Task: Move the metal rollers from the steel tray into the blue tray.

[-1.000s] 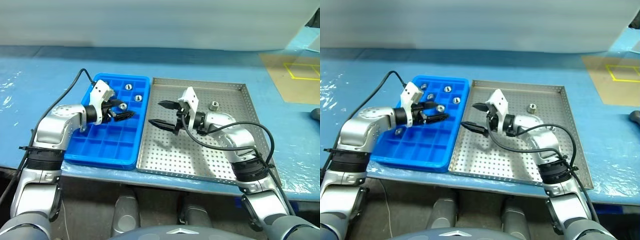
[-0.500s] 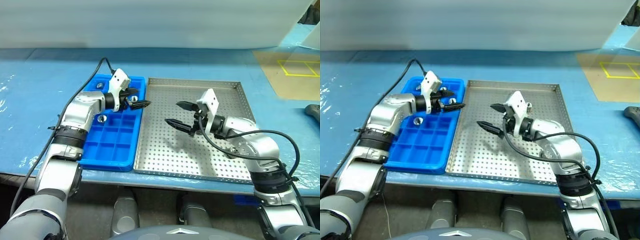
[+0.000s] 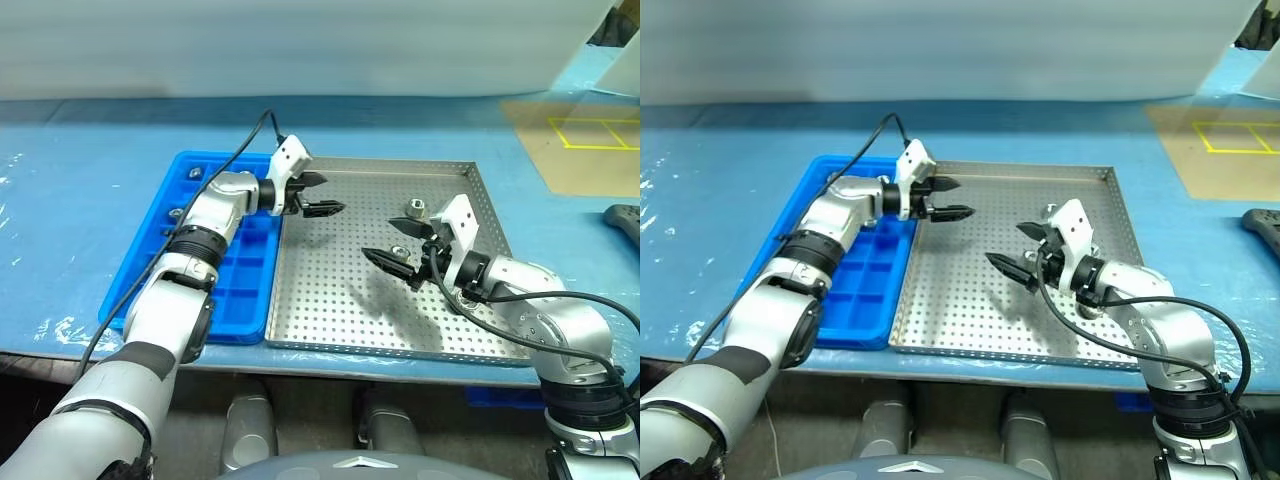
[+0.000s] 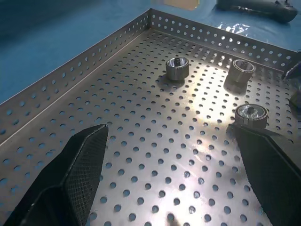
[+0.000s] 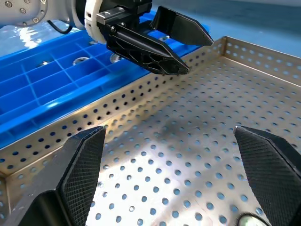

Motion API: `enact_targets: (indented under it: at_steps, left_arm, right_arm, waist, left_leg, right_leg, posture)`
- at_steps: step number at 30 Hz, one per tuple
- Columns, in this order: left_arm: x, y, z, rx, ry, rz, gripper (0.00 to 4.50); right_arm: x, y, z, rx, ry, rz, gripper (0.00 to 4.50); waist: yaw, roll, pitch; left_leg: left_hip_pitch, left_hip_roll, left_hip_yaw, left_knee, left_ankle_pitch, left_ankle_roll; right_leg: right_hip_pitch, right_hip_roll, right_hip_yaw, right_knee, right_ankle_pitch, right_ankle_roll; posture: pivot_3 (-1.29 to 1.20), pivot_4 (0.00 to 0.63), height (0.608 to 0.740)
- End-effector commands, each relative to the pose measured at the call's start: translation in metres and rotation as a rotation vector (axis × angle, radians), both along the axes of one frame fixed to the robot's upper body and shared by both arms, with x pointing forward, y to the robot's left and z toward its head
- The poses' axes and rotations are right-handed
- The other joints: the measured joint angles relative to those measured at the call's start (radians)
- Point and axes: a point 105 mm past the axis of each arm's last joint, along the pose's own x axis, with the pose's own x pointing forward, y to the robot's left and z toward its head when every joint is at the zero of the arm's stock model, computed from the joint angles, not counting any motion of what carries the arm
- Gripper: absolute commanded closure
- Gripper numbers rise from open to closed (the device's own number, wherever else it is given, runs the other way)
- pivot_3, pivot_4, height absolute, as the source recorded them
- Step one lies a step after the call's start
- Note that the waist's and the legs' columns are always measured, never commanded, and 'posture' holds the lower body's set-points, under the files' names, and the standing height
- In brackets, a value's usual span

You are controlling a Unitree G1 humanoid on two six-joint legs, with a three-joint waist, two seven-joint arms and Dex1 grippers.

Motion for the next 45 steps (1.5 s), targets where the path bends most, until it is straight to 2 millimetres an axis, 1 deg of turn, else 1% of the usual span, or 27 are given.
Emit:
enact_targets:
  at_steps: [1,2,5,7,12,19,24,28,36,39,45]
  left_arm:
    - [0.005,-0.006,0.016,-0.013,-0.069,-0.006,0.01]
    - [0.004,-0.009,0.016,-0.011,-0.068,-0.019,0.01]
    - [-0.007,-0.022,0.008,0.078,-0.078,-0.155,0.01]
    - [-0.012,-0.027,0.006,0.119,-0.084,-0.206,0.01]
    - [-0.017,-0.042,0.006,0.196,-0.111,-0.285,0.01]
    - [-0.026,-0.063,0.008,0.293,-0.141,-0.388,0.01]
    - [-0.031,-0.070,0.007,0.352,-0.140,-0.433,0.01]
    - [-0.033,-0.075,0.002,0.389,-0.137,-0.447,0.01]
    - [-0.038,-0.083,-0.009,0.445,-0.136,-0.472,0.01]
    - [-0.039,-0.086,-0.009,0.449,-0.137,-0.477,0.01]
    - [-0.044,-0.091,-0.020,0.500,-0.131,-0.502,0.01]
  right_arm:
    - [-0.007,-0.004,0.014,0.012,-0.055,-0.018,0.00]
    - [-0.008,-0.005,0.014,0.012,-0.054,-0.022,0.00]
    - [-0.011,-0.009,0.014,0.006,-0.051,-0.045,0.00]
    - [-0.014,-0.012,0.014,0.001,-0.046,-0.055,0.00]
    - [-0.022,-0.021,0.013,-0.021,-0.034,-0.087,0.00]
    - [-0.038,-0.024,0.005,-0.026,0.013,-0.115,0.00]
    - [-0.048,-0.024,0.001,-0.022,0.044,-0.122,0.00]
    - [-0.054,-0.027,-0.007,-0.061,0.058,-0.151,0.00]
    - [-0.059,-0.030,-0.008,-0.079,0.036,-0.216,0.00]
    - [-0.061,-0.031,-0.008,-0.081,0.030,-0.230,0.00]
    - [-0.066,-0.031,-0.008,-0.074,0.024,-0.262,0.00]
  waist:
    - [-0.006,0.000,0.000]
    - [-0.010,0.000,0.000]
    - [-0.020,0.000,0.000]
    - [-0.023,0.000,0.000]
    - [-0.024,0.000,0.000]
    - [-0.030,0.000,0.000]
    - [-0.045,0.000,0.000]
    - [-0.054,0.000,0.000]
    - [-0.077,0.000,0.000]
    - [-0.080,0.000,0.000]
    - [-0.084,0.000,0.000]
  left_leg:
    - [0.000,0.000,0.000,0.000,0.000,0.000]
    - [0.001,0.000,0.000,-0.001,0.000,0.000]
    - [0.001,0.000,0.000,-0.001,0.000,0.000]
    - [0.001,0.000,0.000,-0.001,-0.001,0.001]
    - [0.000,0.000,0.000,0.000,-0.003,0.005]
    - [0.001,0.000,0.002,-0.001,-0.005,0.009]
    - [0.001,0.000,0.002,0.000,-0.005,0.010]
    - [0.002,-0.001,0.002,0.000,-0.006,0.011]
    - [0.003,-0.001,0.003,0.000,-0.007,0.013]
    - [0.003,-0.001,0.003,0.000,-0.008,0.014]
    - [0.003,-0.001,0.004,0.000,-0.009,0.016]
  right_leg:
    - [0.000,0.000,0.000,0.000,0.000,0.000]
    - [0.000,0.000,0.000,0.000,0.000,0.000]
    - [0.000,0.000,0.000,-0.001,0.000,0.000]
    - [0.001,0.000,0.000,-0.002,0.000,0.000]
    - [0.003,0.000,0.000,-0.006,0.001,0.001]
    - [0.005,0.000,0.001,-0.012,0.001,0.002]
    - [0.006,0.000,0.001,-0.012,0.001,0.002]
    - [0.007,-0.001,0.001,-0.012,0.001,0.003]
    - [0.008,-0.001,0.001,-0.013,0.001,0.003]
    - [0.008,0.000,0.000,-0.014,0.001,0.003]
    - [0.008,-0.001,0.001,-0.015,0.001,0.003]
  posture:
    - [-0.21,0.150,0.740]
    - [-0.22,0.150,0.740]
    - [-0.25,0.150,0.740]
    - [-0.26,0.150,0.740]
    - [-0.29,0.150,0.740]
    - [-0.35,0.150,0.740]
    - [-0.40,0.150,0.740]
    - [-0.43,0.150,0.740]
    - [-0.49,0.150,0.740]
    - [-0.51,0.150,0.740]
    - [-0.55,0.150,0.740]
